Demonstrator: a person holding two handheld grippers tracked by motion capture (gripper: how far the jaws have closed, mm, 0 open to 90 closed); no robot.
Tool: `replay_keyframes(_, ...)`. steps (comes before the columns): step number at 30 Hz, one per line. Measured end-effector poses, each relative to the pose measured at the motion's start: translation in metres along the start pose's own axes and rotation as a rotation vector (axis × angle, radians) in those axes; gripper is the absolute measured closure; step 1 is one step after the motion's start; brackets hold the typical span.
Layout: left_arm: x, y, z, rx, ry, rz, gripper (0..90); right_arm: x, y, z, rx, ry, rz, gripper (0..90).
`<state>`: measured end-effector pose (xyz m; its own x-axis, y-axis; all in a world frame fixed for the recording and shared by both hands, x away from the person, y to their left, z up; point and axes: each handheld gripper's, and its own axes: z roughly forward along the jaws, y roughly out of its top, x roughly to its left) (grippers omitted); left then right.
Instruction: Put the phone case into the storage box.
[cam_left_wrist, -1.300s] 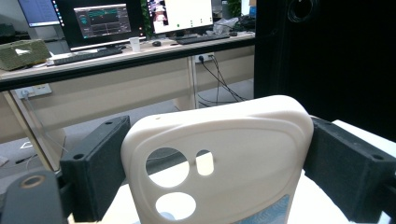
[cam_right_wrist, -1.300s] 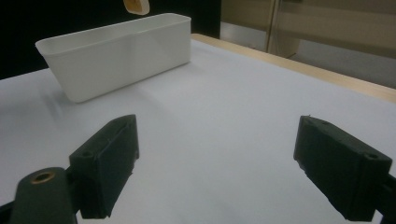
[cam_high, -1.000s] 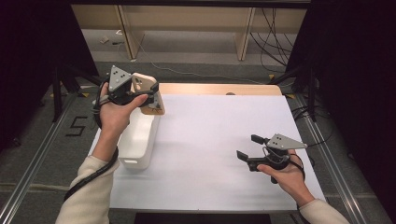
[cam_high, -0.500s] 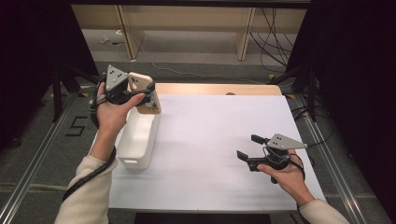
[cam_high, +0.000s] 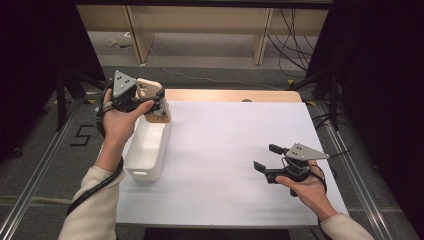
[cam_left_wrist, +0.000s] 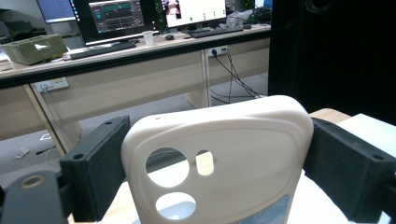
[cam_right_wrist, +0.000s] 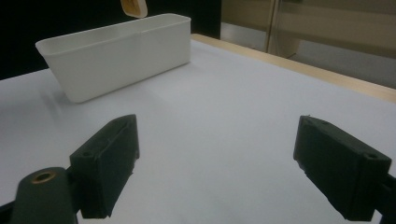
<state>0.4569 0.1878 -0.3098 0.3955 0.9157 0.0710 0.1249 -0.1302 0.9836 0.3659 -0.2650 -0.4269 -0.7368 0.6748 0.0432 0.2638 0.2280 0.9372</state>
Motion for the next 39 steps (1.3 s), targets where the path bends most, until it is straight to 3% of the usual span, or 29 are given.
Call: replay_keyframes(39, 0.016, -0.012, 0.007, 0.038, 0.03, 0.02, 11.0, 0.001, 0.0, 0.001, 0.001, 0.001, 0.0, 15.1)
